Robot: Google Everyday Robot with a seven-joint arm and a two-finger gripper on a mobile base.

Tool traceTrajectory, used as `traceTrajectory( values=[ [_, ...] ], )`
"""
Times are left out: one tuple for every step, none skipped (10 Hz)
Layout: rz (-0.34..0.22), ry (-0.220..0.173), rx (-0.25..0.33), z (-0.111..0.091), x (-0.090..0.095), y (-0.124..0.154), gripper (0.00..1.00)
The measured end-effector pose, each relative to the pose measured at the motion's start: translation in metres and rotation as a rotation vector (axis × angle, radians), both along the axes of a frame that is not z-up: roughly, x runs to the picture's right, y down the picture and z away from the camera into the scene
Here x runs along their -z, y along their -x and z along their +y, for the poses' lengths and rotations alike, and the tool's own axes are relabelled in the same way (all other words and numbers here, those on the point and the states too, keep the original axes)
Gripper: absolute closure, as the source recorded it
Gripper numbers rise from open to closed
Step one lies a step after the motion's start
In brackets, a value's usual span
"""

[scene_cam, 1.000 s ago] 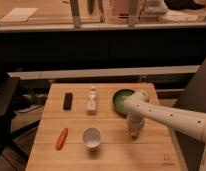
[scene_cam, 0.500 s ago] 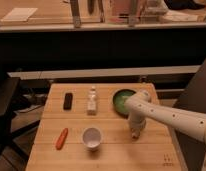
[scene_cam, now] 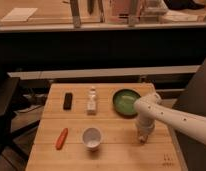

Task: Wipe the white sponge on the table

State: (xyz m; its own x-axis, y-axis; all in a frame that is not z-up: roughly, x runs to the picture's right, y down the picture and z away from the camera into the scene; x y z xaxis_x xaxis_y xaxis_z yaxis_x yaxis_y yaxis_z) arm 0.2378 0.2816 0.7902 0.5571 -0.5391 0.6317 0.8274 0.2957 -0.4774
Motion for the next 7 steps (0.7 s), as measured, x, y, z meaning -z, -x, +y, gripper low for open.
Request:
traceTrajectory(
  values=[
    [0.002, 0.005, 0.002, 0.005, 0.004, 0.0, 0.96],
    [0.001, 0.013, 0.014, 0.013, 0.01, 0.0, 0.96],
    [-0.004, 0.018, 0.028, 0.017, 0.012, 0.004, 0.96],
    [-0.011, 0.025, 0.044, 0.021, 0.014, 0.009, 0.96],
    [-0.023, 0.034, 0.07, 0.027, 0.016, 0.018, 0.96],
    [-0.035, 0.045, 0.098, 0.031, 0.019, 0.029, 0.96],
    [-0.047, 0.059, 0.13, 0.035, 0.021, 0.041, 0.96]
  ],
)
